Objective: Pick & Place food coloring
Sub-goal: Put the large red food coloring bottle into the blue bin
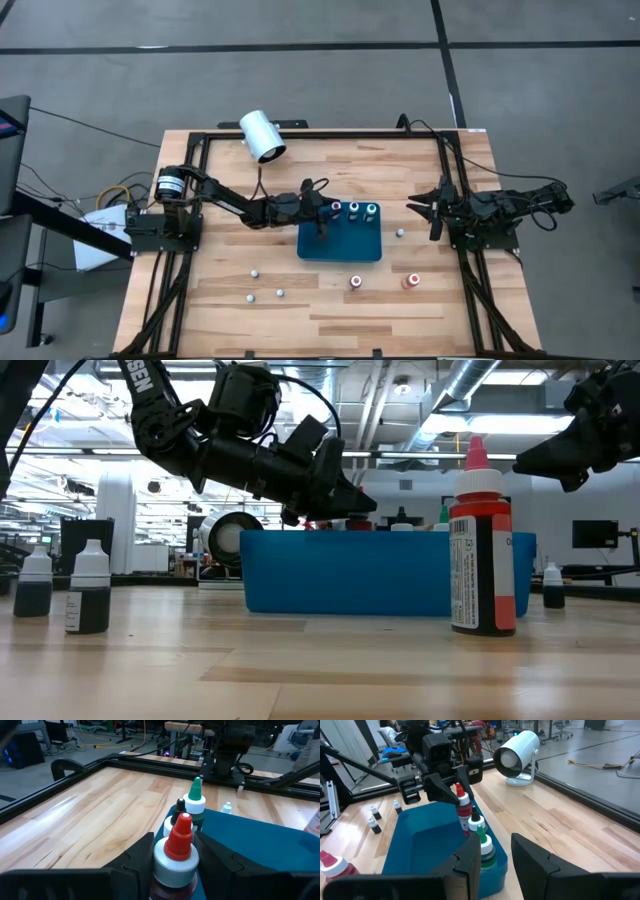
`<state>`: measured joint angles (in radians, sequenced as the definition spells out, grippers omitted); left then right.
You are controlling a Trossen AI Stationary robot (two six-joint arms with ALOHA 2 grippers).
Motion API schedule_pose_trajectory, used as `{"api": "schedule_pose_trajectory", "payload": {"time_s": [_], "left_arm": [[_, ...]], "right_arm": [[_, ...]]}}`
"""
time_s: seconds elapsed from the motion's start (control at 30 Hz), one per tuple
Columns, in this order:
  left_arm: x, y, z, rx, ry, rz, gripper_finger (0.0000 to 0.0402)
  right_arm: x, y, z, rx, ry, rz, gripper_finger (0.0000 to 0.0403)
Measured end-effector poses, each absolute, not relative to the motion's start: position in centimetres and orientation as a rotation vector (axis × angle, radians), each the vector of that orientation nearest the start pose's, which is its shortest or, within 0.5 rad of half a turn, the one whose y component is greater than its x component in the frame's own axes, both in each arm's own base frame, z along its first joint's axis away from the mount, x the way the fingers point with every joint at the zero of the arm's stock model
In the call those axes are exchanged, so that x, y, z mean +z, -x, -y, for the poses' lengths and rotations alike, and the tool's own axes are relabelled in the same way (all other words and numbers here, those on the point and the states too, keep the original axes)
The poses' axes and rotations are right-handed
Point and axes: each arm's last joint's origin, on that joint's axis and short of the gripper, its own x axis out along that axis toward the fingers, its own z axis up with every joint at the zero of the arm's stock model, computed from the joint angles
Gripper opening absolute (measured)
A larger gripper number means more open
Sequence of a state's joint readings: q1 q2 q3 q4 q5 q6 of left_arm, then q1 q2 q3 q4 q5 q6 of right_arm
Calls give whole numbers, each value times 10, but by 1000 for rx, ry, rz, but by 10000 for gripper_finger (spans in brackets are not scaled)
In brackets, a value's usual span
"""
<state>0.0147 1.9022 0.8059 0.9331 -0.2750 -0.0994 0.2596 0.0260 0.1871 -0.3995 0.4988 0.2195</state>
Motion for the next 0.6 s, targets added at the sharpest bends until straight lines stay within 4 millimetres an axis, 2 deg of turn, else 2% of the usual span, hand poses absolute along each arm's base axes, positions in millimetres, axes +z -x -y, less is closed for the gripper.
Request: {"api": "schedule_pose_trajectory", "payload": {"time_s": [0.37, 0.6], "left_arm": [[143, -366, -10, 288, 71, -156, 118], [133, -379, -8, 283, 75, -163, 118]], "right_arm": [[187, -80, -7, -263, -154, -190, 98], [187, -80, -7, -262, -158, -187, 98]]}}
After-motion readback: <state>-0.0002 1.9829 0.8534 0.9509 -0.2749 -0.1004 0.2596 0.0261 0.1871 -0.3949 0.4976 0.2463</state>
